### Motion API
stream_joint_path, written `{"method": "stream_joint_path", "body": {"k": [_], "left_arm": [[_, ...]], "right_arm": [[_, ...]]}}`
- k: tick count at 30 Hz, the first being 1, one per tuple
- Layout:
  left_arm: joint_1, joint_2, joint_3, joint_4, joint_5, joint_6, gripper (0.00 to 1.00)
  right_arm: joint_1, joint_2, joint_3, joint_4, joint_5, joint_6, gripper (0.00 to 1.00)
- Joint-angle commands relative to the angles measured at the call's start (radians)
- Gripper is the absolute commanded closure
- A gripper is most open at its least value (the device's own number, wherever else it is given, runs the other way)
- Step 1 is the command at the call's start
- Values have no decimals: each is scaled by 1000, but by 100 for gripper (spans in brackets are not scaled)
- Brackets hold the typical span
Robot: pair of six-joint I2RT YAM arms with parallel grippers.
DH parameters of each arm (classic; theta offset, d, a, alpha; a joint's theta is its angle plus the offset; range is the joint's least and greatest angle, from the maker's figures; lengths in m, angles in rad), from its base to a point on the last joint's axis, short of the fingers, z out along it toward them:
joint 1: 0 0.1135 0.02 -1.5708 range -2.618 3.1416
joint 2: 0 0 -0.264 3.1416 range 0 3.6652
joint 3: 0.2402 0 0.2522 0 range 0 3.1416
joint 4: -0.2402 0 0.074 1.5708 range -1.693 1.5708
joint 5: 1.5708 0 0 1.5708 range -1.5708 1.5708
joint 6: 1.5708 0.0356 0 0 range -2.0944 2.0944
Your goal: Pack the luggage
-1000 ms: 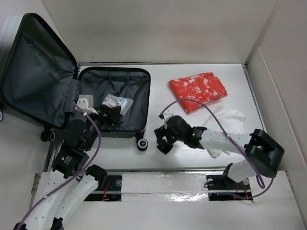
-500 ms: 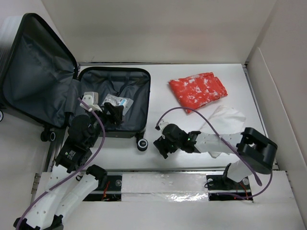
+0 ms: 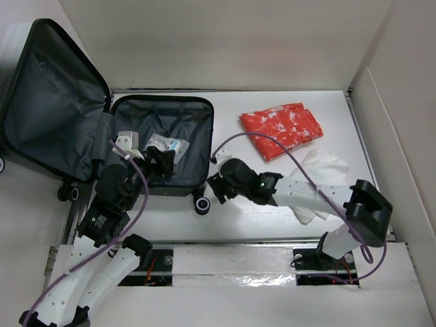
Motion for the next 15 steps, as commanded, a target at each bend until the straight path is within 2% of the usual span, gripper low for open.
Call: {"method": "stream_joint_path", "body": {"k": [1, 3, 4, 7, 8, 9, 11, 14, 15], "left_arm": [[3, -24, -1, 54, 0, 12, 36], [3, -27, -1, 45, -3, 9, 36], [3, -30, -1, 45, -9, 9, 36], [3, -34, -3, 45, -29, 8, 36], [3, -34, -4, 42, -41, 6, 36], [3, -34, -4, 40, -45, 6, 36], [3, -34, -6, 31, -43, 5, 37], [3, -25, -7, 51, -35, 5, 41], [3, -16, -6, 56, -28, 8, 43]], "right_arm": [[1, -13, 218, 60, 10, -67, 52], [-8, 47, 312, 98, -22, -101, 52], [-17, 117, 414, 113, -57, -101, 49], [-43, 254, 618, 23, -81, -100, 18], [-43, 289, 727, -20, -67, -98, 4], [-52, 315, 746, -55, -59, -106, 0], [-53, 277, 717, -40, -55, -112, 0], [-92, 92, 497, 73, -22, -103, 1], [-109, 38, 373, 101, -15, -90, 6]]}}
